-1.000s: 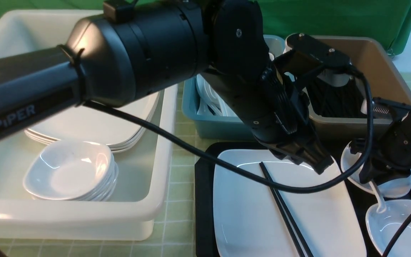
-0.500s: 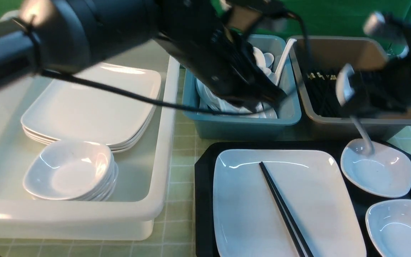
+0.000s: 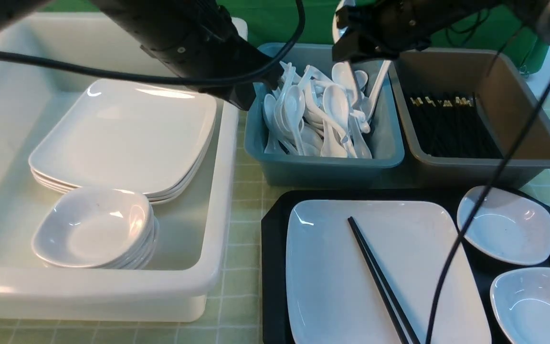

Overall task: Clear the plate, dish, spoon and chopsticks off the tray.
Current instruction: Use the right arm to put the soup spoon into the small storage box in the middle, then use the right arm to grab a pair of chopsticks from the plate

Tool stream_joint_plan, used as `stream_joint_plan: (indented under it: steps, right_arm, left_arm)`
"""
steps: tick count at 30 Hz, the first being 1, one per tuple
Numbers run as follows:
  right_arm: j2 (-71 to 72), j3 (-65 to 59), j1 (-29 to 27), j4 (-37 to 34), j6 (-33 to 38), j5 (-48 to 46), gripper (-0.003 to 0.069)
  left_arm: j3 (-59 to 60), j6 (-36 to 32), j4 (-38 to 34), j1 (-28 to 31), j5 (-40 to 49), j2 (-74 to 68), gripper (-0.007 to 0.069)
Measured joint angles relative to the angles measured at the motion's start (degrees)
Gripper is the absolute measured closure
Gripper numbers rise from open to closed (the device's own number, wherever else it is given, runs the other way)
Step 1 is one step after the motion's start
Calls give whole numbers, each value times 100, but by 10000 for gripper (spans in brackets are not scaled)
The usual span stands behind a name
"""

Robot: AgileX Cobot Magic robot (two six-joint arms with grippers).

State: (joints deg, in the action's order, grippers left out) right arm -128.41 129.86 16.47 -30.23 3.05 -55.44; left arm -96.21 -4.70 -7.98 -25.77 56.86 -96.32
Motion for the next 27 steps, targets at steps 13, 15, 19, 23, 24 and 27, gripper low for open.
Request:
stream_joint_plan:
  steps: [13,15,19,23,24,27]
  right_arm:
    - [727,393,-43,881,-84,-1364,361]
    - [1388,-331,39,911,136,-1351,468]
    - [2735,-2157,583,1556,446,-1337,528]
    - [3329,-3936,1222,2435,166,-1052,413]
    - [3361,-4218,1314,2555,75,-956,383]
    - [3336,-5462,1627,2859,-216,-348,223]
  left_arm:
    - [43,-262,-579,-41,475,182,644]
    - [62,-368,-568,-122,727,189,644]
    - [291,-442,-402,-408,885,353,644]
    - [674,-448,-389,-625,861,543,644]
    - [727,-454,-395,-650,861,575,644]
    - [1199,-460,-395,-690,752,698,644]
